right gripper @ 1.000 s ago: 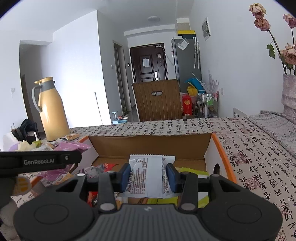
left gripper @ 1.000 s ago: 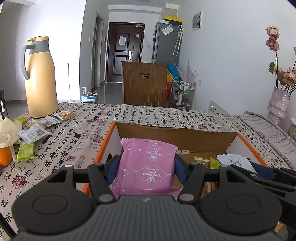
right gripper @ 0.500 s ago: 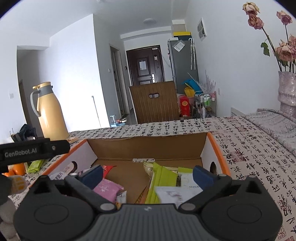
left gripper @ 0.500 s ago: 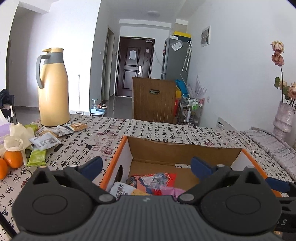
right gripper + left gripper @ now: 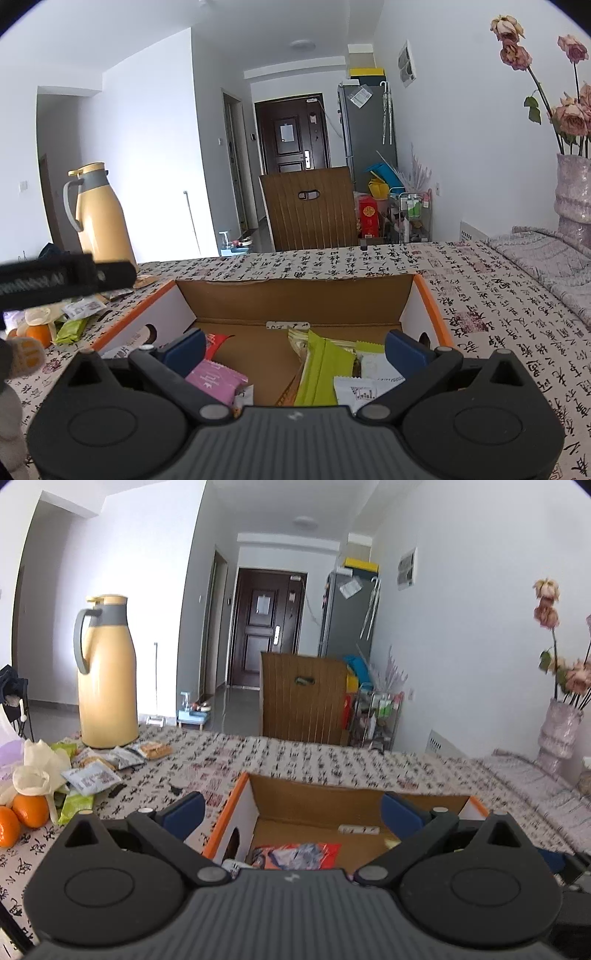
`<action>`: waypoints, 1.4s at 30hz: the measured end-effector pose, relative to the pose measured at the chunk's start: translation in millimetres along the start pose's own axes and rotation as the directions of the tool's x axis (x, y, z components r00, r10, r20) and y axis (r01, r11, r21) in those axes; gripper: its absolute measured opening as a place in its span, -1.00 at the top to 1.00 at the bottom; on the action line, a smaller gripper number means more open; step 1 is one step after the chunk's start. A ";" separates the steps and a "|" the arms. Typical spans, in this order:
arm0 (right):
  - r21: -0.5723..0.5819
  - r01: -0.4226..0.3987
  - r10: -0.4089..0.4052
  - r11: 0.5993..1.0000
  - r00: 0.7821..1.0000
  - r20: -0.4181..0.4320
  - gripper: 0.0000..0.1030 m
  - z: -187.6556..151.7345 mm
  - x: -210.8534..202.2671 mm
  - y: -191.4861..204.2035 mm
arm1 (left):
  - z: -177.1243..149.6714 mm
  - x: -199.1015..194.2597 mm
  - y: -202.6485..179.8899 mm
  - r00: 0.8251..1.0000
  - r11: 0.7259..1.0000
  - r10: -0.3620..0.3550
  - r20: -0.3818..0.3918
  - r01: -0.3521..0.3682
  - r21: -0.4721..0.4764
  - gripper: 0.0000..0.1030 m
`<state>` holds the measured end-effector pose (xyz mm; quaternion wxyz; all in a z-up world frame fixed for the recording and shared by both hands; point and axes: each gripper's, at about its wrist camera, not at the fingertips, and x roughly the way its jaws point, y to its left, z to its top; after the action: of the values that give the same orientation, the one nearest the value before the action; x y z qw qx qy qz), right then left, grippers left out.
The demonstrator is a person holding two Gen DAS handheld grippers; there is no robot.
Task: Organize snacks
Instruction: 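Lift both open tools out of the box, then move both open tools toward the loose packets beside the box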
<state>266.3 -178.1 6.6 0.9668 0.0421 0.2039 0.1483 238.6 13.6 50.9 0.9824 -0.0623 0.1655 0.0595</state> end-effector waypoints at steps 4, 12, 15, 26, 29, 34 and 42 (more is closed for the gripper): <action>-0.002 0.006 -0.006 1.000 1.000 0.005 -1.00 2.7 -8.7 0.7 | 6.3 -12.7 -2.3 1.000 1.000 -0.004 0.020 0.004 0.004 -1.00; 0.002 0.025 -0.025 1.000 1.000 0.002 -1.00 -2.0 -32.7 -0.7 | 4.1 -37.1 -2.8 1.000 1.000 -0.003 0.020 0.003 0.018 -1.00; 0.002 0.031 -0.031 1.000 1.000 0.006 -1.00 -4.8 -44.3 -1.2 | 0.6 -46.4 -3.0 1.000 1.000 -0.005 0.016 0.005 0.023 -1.00; -0.005 0.044 -0.044 0.999 0.999 0.010 -1.00 -22.8 -84.2 -10.0 | -24.6 -79.4 9.6 1.000 0.999 0.020 -0.003 -0.020 0.036 -1.00; -0.004 0.046 -0.046 0.999 0.999 0.004 -1.00 -30.3 -93.1 -14.8 | -32.6 -85.2 16.9 0.999 0.999 0.034 -0.019 -0.034 0.030 -1.00; -0.003 0.053 -0.053 0.999 0.999 -0.011 -1.00 -43.7 -104.8 -22.3 | -50.6 -94.4 26.5 0.999 1.000 0.020 -0.046 -0.019 0.025 -1.00; 0.002 0.065 -0.065 0.998 0.997 -0.052 -1.00 -70.5 -120.5 -29.4 | -83.5 -100.7 36.3 0.994 0.999 0.028 -0.103 -0.023 0.048 -1.00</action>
<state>140.4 -241.2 -15.9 0.9654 0.0334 0.2305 0.1176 112.6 27.8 2.4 0.9728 -0.0401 0.2185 0.0649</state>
